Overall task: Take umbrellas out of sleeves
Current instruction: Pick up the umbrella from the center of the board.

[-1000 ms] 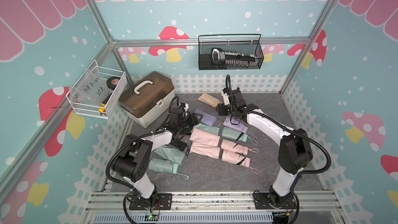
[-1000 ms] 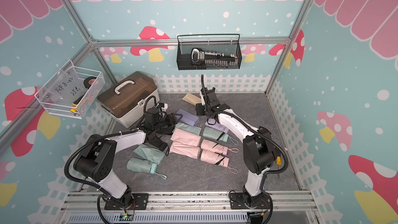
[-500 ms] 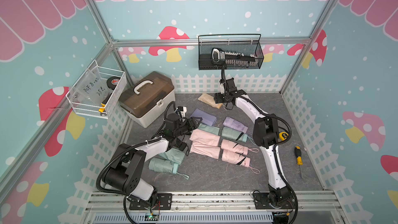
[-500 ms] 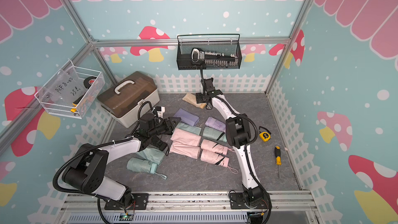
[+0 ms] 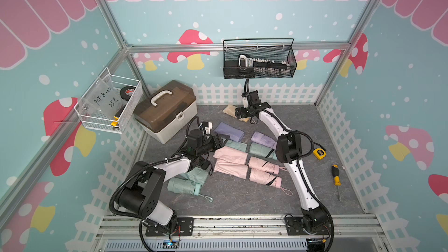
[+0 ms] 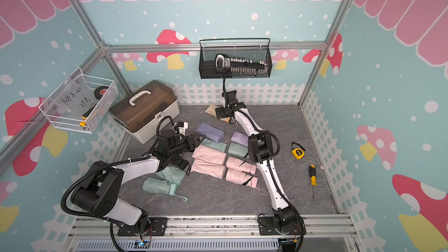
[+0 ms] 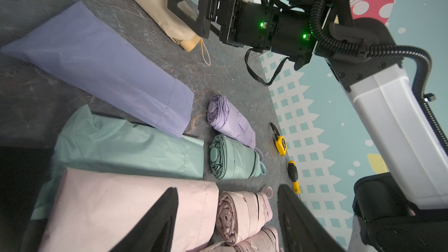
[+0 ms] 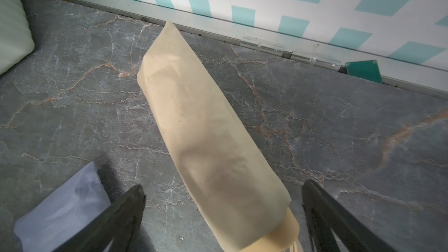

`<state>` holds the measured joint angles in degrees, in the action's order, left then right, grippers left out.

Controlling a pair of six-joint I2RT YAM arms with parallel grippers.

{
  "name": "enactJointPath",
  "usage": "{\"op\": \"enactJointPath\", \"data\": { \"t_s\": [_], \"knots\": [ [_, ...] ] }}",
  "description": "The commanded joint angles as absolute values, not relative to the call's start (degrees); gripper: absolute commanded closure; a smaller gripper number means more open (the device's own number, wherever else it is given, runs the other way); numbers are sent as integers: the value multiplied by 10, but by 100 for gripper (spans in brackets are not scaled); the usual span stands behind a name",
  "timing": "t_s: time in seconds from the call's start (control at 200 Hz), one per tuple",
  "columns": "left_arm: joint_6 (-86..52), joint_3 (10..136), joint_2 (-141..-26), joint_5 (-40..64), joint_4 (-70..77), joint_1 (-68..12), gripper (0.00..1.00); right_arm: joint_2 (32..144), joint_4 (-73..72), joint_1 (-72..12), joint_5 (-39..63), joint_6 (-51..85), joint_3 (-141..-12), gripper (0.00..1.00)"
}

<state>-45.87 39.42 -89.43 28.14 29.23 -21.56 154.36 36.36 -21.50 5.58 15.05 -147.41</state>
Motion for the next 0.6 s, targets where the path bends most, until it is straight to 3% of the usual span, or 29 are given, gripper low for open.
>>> {"op": "enactJointPath", "data": {
  "t_s": [0.0, 0.295, 0.465, 0.595],
  "knots": [
    [-479, 400, -911, 294, 328, -217, 35, 1570, 373, -201, 68, 166, -1492, 1],
    [-511, 414, -938, 314, 362, -218, 35, 1590, 377, -193, 128, 173, -1492, 1],
    [-504, 410, -926, 312, 356, -218, 35, 1588, 371, -193, 127, 170, -1492, 16],
    [-504, 399, -925, 307, 359, -218, 35, 1593, 365, -193, 167, 176, -1491, 37]
  ]
}}
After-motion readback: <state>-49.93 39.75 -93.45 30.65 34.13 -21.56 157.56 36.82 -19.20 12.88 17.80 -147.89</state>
